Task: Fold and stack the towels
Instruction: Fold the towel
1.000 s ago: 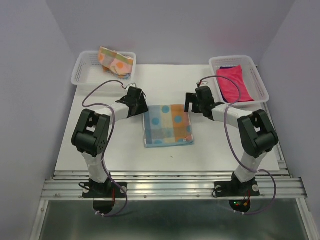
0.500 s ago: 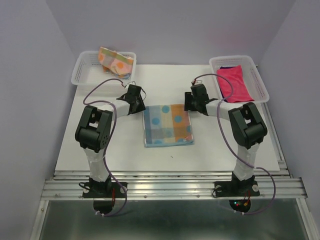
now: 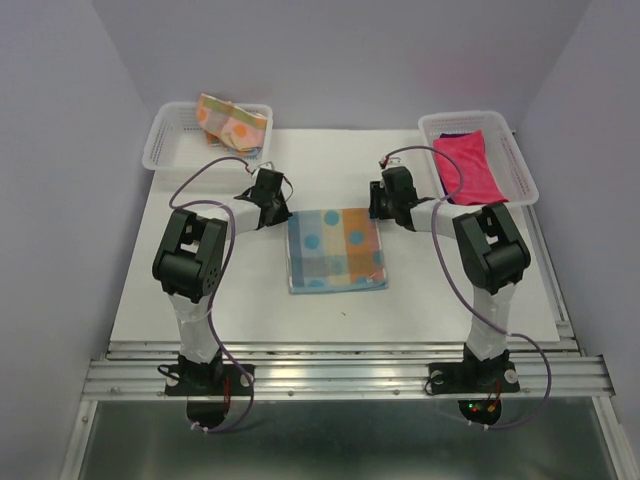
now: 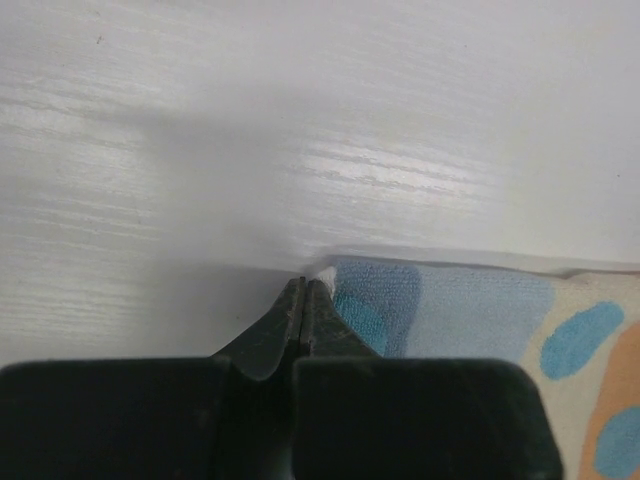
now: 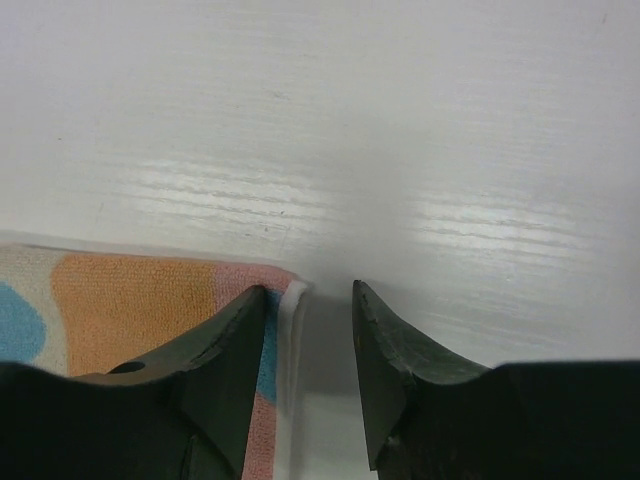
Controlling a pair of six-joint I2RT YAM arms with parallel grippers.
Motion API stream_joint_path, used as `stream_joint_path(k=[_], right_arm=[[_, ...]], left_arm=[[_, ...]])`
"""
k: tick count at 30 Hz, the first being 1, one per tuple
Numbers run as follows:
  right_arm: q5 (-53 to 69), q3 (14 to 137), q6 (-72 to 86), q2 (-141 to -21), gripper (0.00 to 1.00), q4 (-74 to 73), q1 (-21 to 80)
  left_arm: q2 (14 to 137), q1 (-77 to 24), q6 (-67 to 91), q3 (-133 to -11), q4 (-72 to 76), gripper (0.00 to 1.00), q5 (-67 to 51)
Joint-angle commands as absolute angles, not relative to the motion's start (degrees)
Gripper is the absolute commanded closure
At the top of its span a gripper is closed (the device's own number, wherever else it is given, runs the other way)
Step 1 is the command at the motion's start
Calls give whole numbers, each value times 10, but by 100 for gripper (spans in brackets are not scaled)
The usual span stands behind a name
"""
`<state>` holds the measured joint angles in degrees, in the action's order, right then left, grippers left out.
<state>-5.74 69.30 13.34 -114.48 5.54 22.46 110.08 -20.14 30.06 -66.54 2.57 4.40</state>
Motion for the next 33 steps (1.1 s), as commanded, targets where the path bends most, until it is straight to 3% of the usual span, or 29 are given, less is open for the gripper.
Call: stream_joint_path(k=[1,10,25,32,33], right_arm=[[-17,679,110,-1156,59,84,221],[35,654,105,-1123,99,94,221],[98,561,115,-1002,99,117,222],[100,562,115,-1000,99,113,222],[101,562,115,-1001,99,113,221]], left_arm=[[1099,-200,288,-669,24,100,40],[1043,-200,285,-640,58,100,26],[932,-201,299,-510,143,100,-32],[975,-201,288,-576,101,100,-15],[981,-201,287,-583,98,90,-10]])
